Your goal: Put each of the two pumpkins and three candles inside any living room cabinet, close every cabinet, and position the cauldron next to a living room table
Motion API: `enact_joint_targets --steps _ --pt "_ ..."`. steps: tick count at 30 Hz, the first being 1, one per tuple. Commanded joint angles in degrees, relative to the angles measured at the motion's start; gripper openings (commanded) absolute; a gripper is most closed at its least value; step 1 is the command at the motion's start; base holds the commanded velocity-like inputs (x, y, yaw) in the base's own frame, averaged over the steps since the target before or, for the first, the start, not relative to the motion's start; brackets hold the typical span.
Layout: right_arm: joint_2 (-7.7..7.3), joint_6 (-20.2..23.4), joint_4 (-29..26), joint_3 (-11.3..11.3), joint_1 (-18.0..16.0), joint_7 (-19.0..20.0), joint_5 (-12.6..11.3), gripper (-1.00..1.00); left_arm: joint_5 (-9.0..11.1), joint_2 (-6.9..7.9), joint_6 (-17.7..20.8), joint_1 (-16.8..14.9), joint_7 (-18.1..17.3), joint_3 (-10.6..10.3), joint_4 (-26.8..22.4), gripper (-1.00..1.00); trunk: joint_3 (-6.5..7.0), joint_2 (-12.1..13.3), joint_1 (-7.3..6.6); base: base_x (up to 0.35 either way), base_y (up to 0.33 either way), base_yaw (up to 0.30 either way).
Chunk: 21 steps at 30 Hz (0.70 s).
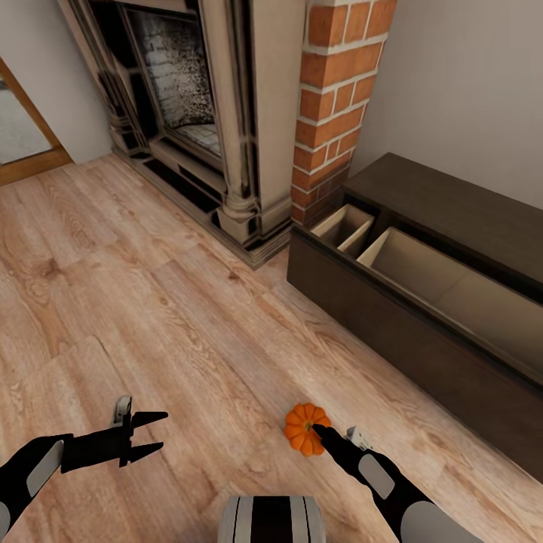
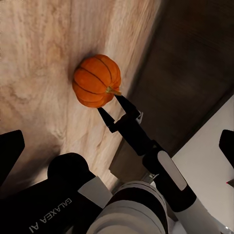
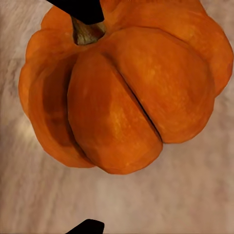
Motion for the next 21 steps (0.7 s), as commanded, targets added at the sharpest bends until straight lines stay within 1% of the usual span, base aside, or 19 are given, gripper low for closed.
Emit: enact_joint_targets --steps 1,10,21 --pt "0.00 0.0 0.0 0.0 0.0 0.0 0.0 1.00 0.0 0.00 0.0 0.0 0.0 0.0 0.0 1.00 0.00 0.0 0.00 0.003 0.068 0.000" --pt "0.00 0.0 0.0 0.0 0.0 0.0 0.0 1.00 -0.1 -0.05 0.0 0.0 0.1 -0.1 0.0 1.00 0.00 0.0 0.00 0.001 0.015 0.000" --pt "0.00 0.0 0.0 0.0 0.0 0.0 0.0 1.00 -0.1 -0.09 0.0 0.0 0.1 -0.1 0.0 1.00 0.00 0.0 0.00 0.032 0.006 0.000"
